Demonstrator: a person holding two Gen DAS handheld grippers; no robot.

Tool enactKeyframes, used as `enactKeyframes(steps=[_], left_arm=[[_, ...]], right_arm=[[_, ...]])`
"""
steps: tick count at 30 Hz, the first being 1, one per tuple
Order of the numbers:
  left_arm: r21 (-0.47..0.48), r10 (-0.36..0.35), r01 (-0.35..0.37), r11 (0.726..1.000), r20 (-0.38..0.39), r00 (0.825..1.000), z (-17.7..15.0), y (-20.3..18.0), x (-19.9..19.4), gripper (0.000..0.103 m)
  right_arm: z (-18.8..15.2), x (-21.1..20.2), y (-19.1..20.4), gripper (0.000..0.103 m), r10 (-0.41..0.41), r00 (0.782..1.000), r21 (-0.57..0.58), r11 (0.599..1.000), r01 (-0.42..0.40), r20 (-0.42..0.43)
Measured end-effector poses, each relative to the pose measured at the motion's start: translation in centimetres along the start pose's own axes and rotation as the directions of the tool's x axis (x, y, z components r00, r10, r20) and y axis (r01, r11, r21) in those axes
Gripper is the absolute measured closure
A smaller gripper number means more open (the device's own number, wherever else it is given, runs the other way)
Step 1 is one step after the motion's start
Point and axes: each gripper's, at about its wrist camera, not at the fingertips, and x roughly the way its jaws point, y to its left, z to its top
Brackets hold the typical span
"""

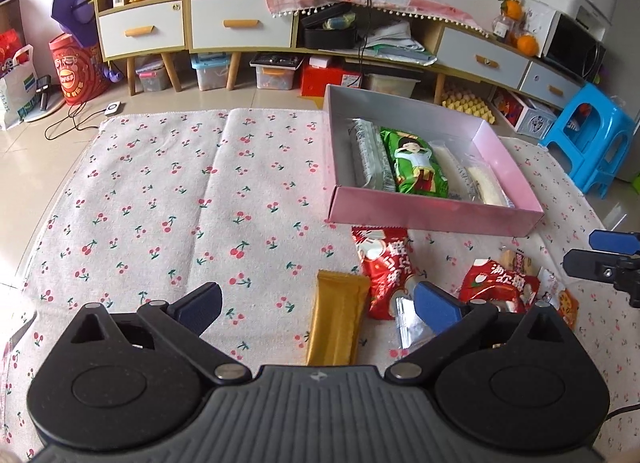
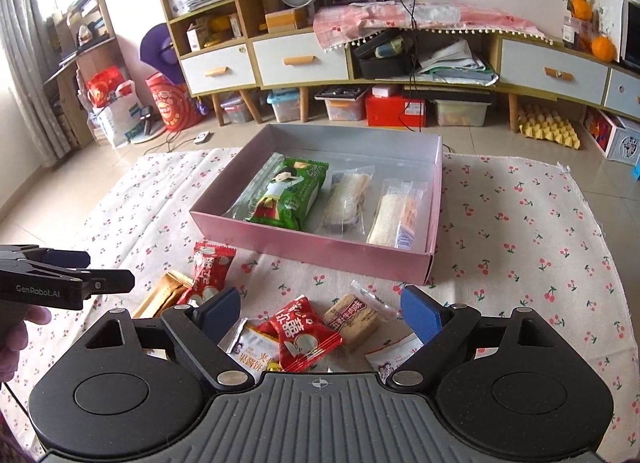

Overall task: Organize snacks
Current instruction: 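Withdraw both tools from the box toward the remaining snacks, then grasp the gold bar with left tool while right tool grasps a red packet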

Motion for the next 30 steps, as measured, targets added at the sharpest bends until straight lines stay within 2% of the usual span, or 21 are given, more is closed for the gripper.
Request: enactKeyframes(steps=[8, 15, 22, 30], left_arm=[[-0.007, 0.010, -0.011, 1.000, -0.041, 0.999, -2.3, 1.7, 0.7, 0.001], [-0.011, -0.005, 0.005, 1.000, -0.040, 0.999, -4.2, 1.7, 1.1, 0.005], [0.033, -0.016, 0.017, 0.999, -0.014, 1.000, -4.8, 0.9, 1.4, 0.016], [0.059, -0.027, 0.028, 0.998, -0.010, 1.000, -4.9, 0.4, 1.7, 0.028]], right_arm=[[-1.8, 0.8, 0.4, 0.014, -0.025, 0.999, -0.069, 0.997, 0.024, -0.021], [-3.3, 2.2, 2.1, 0.014, -0.030, 0.999, -0.181, 0.983, 0.024, -0.033], [-3.5, 3.5, 3.4, 0.014, -0.032, 0.999, -0.259, 0.966, 0.028, -0.014], [-3.1, 5.1, 3.4, 0.017, -0.055, 0.998, -0.267, 0.962, 0.051, -0.008]])
